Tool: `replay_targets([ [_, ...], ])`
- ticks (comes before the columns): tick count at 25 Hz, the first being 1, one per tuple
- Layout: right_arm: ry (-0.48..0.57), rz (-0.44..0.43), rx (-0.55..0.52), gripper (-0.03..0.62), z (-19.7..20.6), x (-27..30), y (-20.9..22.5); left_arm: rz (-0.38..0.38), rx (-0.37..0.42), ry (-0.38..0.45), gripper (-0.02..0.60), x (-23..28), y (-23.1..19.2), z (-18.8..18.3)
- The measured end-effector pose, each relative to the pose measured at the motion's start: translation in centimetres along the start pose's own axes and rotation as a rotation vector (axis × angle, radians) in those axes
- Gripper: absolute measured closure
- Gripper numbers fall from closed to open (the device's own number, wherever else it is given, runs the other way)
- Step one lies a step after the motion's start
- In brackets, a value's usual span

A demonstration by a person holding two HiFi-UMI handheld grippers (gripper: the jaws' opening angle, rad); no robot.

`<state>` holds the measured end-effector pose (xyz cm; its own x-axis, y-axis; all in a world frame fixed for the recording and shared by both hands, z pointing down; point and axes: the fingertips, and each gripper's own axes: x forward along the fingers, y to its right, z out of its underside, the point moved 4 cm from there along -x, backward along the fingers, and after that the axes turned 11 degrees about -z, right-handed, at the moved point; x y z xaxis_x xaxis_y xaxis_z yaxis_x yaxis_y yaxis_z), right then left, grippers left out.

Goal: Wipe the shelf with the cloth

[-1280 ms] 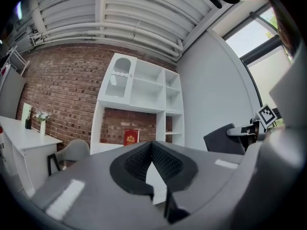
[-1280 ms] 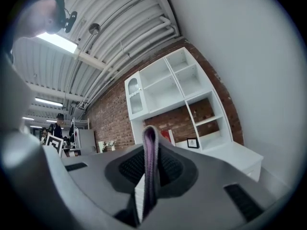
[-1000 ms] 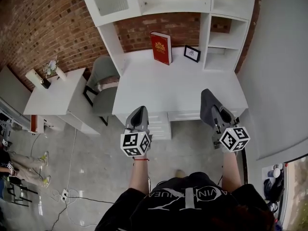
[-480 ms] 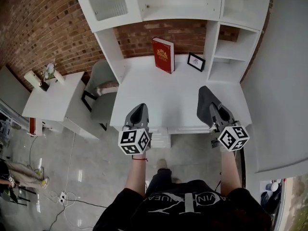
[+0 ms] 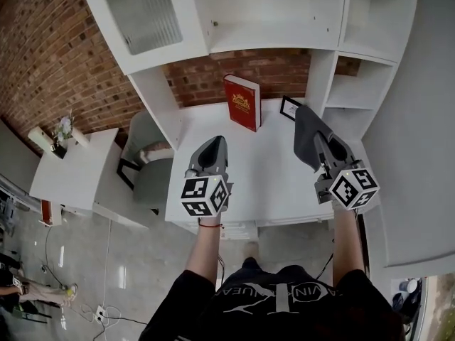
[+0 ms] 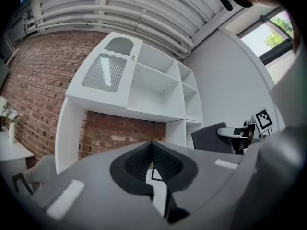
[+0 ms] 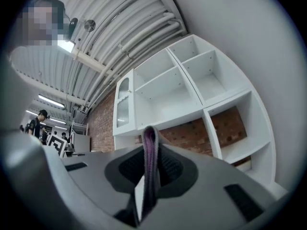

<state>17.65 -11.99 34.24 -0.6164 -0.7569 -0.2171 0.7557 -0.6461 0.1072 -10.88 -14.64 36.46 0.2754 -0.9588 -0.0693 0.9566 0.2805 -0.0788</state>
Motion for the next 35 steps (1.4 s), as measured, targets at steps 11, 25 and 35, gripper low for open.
replay_targets([
  [11,0.063,-0.112,-0.13,0.545,-6.8,14.6,1.9,0.202,0.0,0.053,0.571,12.1,-0.7,-6.1],
  [25,-0.203,0.164,-0.822,0.545,-22.1,24.0,10.1,0.318,0.037,0.044,0.571,18.5,0.6,-7.6],
  [35,-0.802,-0.291,-0.509,0.438,-10.9,30.9,12.9,0.302,0.057,0.021,0.571,19.9,0.6,-6.6],
])
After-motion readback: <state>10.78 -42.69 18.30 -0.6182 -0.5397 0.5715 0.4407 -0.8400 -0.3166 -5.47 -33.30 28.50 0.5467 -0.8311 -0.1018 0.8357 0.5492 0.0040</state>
